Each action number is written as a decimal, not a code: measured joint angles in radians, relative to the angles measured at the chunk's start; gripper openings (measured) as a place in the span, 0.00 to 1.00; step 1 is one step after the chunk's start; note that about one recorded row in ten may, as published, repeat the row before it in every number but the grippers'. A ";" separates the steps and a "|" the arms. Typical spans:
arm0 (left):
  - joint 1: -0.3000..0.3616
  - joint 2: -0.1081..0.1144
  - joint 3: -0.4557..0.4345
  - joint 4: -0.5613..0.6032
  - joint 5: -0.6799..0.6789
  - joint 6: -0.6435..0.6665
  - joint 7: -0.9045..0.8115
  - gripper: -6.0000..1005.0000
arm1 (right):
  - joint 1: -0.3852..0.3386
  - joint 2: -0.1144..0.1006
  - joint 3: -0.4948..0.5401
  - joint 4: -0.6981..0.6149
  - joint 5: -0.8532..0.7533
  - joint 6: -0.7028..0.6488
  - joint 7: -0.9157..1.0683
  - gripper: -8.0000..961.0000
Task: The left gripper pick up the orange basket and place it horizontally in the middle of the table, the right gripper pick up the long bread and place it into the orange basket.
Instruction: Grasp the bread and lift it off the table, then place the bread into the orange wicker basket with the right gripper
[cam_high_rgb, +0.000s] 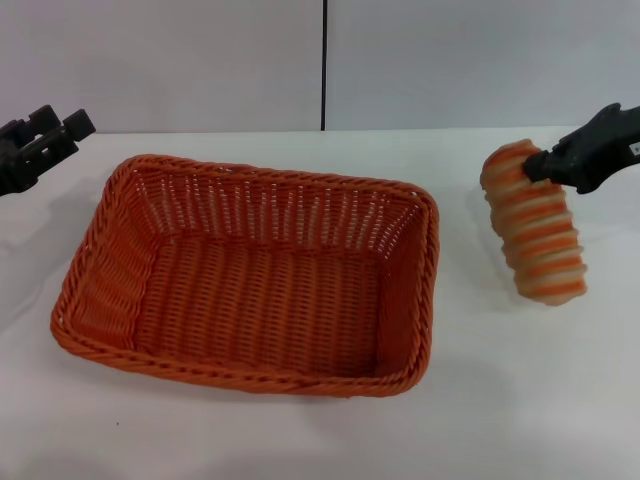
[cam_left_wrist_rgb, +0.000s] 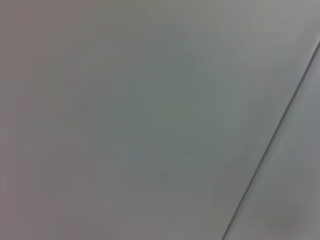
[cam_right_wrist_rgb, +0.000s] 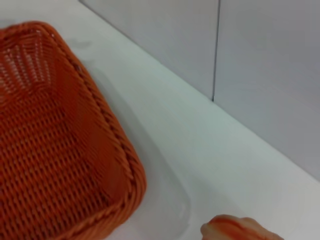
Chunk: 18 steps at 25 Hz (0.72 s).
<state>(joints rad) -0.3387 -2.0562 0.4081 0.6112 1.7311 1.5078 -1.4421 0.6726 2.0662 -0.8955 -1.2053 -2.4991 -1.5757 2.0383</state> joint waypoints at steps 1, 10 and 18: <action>0.001 0.000 0.000 0.000 -0.002 0.000 0.000 0.69 | -0.004 0.001 -0.011 -0.031 0.000 -0.013 0.013 0.01; 0.007 -0.001 0.000 0.000 -0.010 0.003 0.002 0.69 | 0.025 0.000 -0.054 -0.276 0.059 -0.170 0.134 0.01; 0.006 -0.001 0.003 0.001 -0.012 0.009 0.002 0.69 | 0.139 0.004 -0.120 -0.270 0.185 -0.166 0.172 0.01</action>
<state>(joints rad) -0.3331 -2.0571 0.4112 0.6121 1.7194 1.5170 -1.4403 0.8112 2.0700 -1.0160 -1.4755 -2.3145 -1.7419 2.2100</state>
